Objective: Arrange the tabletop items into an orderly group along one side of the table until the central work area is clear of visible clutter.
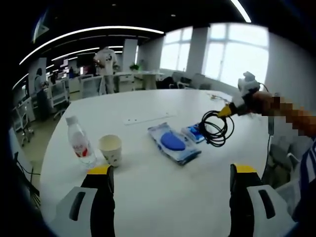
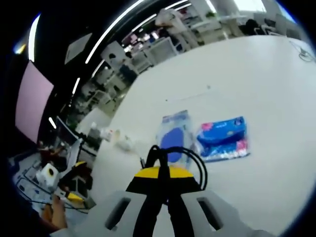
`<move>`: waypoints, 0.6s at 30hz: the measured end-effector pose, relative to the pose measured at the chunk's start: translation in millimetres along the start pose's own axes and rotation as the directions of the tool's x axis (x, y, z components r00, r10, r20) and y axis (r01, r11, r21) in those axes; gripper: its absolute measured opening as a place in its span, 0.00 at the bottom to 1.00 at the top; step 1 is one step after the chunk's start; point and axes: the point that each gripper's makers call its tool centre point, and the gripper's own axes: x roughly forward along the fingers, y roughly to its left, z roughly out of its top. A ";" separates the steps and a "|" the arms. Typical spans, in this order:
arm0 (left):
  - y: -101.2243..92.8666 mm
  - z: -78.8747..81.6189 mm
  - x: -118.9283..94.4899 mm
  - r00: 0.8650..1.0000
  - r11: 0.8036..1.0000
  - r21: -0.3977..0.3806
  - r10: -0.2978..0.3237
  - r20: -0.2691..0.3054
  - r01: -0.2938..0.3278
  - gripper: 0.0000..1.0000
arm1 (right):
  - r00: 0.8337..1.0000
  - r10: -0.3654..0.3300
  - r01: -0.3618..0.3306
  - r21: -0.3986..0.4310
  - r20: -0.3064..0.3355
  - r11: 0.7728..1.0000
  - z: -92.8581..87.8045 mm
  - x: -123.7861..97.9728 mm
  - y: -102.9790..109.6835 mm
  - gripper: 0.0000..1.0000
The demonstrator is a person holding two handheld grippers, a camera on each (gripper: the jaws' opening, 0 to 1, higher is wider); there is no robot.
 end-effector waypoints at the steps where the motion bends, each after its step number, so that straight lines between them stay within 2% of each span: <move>1: 0.3 -0.1 -0.6 1.000 1.000 -0.001 0.001 0.000 -0.001 0.97 | 1.000 -0.004 0.004 0.004 -0.004 1.000 -2.2 -0.4 -2.0 0.00; 18: 1.9 -1.8 -2.5 1.000 1.000 -0.004 0.012 -0.004 -0.012 0.96 | 0.996 -0.036 0.039 0.041 -0.080 0.998 -29.9 2.7 -34.9 0.00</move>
